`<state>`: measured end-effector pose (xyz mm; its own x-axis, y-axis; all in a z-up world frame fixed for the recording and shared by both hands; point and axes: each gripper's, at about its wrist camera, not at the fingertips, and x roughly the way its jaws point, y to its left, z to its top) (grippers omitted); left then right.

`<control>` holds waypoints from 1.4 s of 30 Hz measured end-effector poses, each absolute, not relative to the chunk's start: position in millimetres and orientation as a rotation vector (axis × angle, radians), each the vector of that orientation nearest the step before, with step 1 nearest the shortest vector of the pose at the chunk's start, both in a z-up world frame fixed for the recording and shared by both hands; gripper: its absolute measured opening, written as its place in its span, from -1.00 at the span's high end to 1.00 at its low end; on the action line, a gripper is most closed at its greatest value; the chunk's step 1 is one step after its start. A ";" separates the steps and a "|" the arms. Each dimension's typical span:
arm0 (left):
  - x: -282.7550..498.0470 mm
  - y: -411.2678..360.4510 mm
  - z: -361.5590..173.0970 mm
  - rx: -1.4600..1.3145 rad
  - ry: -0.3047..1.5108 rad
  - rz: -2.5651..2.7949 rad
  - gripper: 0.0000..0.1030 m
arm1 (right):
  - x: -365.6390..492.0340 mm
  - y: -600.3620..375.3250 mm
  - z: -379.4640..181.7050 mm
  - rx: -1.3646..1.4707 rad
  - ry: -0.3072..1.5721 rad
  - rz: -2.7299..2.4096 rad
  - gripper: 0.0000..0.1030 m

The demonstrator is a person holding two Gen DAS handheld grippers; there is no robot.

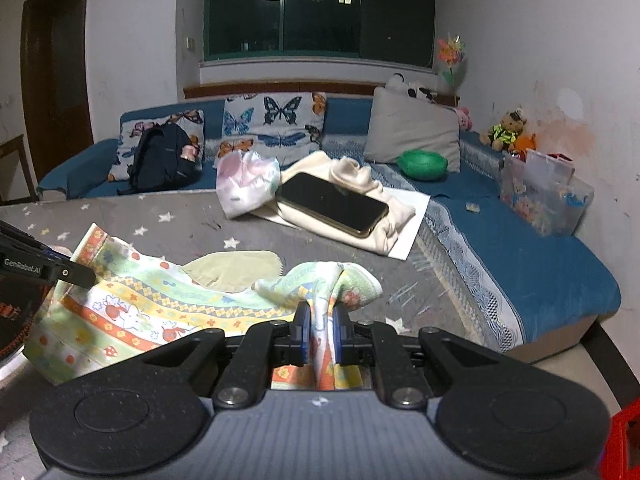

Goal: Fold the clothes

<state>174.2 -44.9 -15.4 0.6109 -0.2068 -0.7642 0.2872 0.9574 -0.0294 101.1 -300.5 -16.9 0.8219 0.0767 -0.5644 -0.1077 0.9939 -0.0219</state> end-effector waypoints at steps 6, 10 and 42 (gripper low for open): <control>179.3 -37.0 -27.3 0.088 0.897 -0.258 0.70 | 106.9 -303.5 -25.2 -0.053 0.613 0.074 0.67; 178.4 -33.1 -30.7 0.081 0.905 -0.251 0.64 | 106.4 -303.9 -26.5 -0.052 0.619 0.067 0.43; 97.3 -37.2 -34.8 0.095 0.893 -0.281 -0.19 | 44.9 -264.9 -41.0 -0.012 0.674 0.108 -0.85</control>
<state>97.3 -37.2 -34.8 0.5933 -0.2018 -0.7793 0.2809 0.9591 -0.0345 44.9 -264.9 -41.0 0.7759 0.0961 -0.6235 -0.1040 0.9943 0.0238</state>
